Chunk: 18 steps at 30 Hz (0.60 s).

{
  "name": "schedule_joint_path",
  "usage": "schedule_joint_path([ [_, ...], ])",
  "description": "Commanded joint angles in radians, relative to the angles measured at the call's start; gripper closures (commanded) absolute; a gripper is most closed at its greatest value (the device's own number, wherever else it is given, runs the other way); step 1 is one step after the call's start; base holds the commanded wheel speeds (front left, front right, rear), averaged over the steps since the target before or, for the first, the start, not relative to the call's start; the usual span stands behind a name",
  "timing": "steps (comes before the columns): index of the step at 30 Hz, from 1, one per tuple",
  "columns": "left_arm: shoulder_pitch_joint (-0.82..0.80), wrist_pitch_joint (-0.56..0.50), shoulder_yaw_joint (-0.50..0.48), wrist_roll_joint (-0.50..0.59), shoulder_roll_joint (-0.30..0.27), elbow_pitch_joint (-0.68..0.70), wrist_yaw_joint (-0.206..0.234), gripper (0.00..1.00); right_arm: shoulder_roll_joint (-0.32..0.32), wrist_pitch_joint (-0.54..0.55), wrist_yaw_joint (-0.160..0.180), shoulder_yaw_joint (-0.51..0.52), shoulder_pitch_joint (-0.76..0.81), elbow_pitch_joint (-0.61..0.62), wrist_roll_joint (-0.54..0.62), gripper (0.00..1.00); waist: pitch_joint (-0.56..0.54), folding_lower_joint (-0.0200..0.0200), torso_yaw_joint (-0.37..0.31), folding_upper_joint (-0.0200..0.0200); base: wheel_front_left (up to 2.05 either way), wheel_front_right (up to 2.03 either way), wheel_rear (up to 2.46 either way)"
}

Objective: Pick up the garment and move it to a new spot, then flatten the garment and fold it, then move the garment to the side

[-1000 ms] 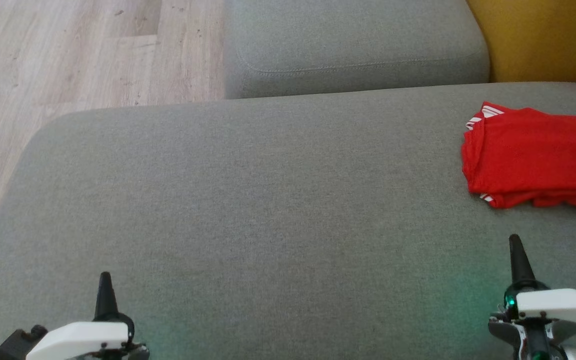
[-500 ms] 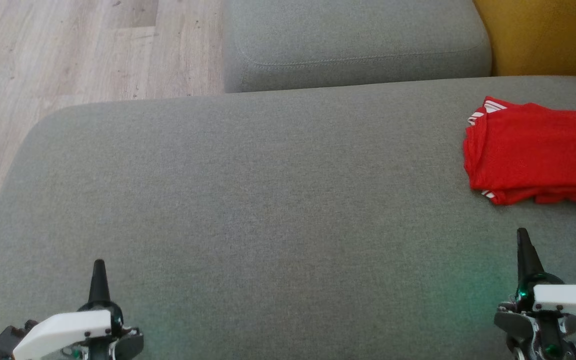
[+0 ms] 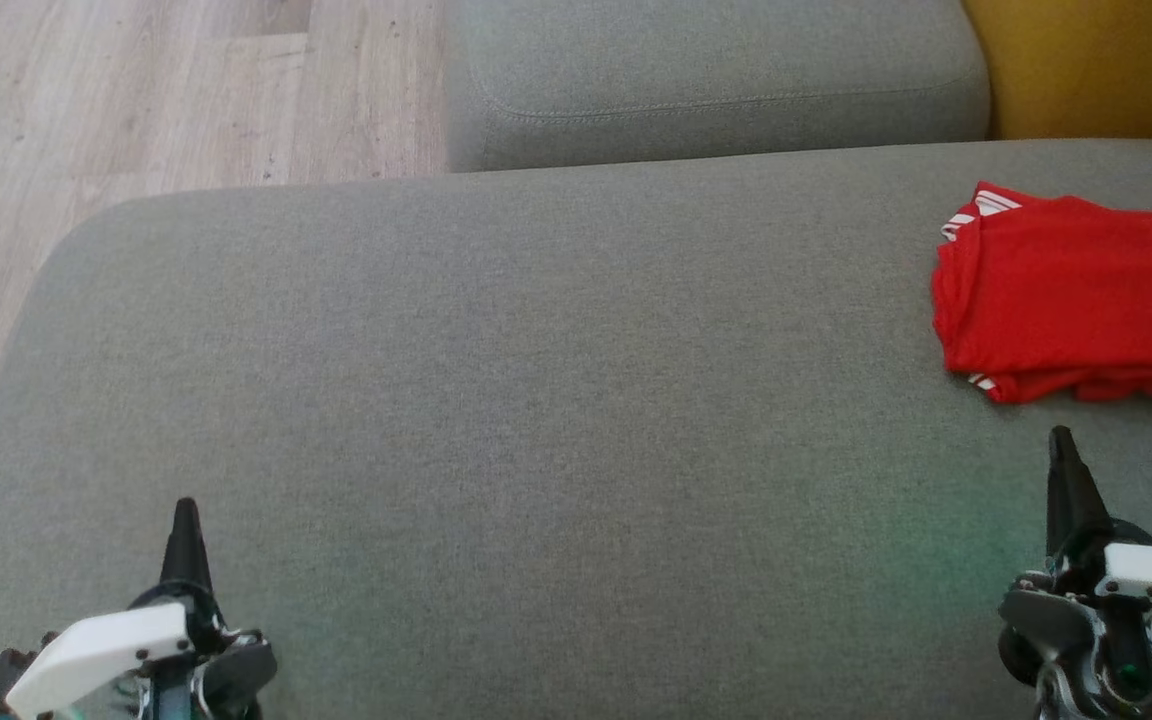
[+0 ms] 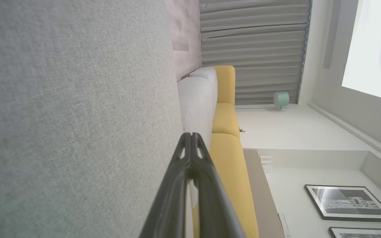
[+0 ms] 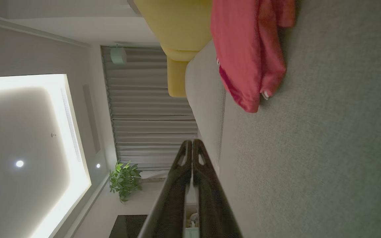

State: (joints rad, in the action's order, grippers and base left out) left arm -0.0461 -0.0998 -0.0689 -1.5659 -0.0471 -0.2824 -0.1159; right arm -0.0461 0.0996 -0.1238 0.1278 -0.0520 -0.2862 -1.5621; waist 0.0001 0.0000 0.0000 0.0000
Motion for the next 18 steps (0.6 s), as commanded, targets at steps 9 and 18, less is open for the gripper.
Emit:
schedule_joint_path([
  [9, -0.062, -0.014, -0.045, -0.042, -0.003, 0.037, -0.015, 1.00, -0.004, 0.014, -0.007, -0.013, -0.056, 0.041, -0.046, 1.00, 0.003, 0.0000, 0.000, 0.0000, 0.00, 0.00, 0.00],
  [18, -0.062, -0.014, -0.045, -0.042, -0.003, 0.037, -0.015, 1.00, -0.004, 0.014, -0.007, -0.013, -0.056, 0.041, -0.046, 1.00, 0.003, 0.0000, 0.000, 0.0000, 0.00, 0.00, 0.00],
])
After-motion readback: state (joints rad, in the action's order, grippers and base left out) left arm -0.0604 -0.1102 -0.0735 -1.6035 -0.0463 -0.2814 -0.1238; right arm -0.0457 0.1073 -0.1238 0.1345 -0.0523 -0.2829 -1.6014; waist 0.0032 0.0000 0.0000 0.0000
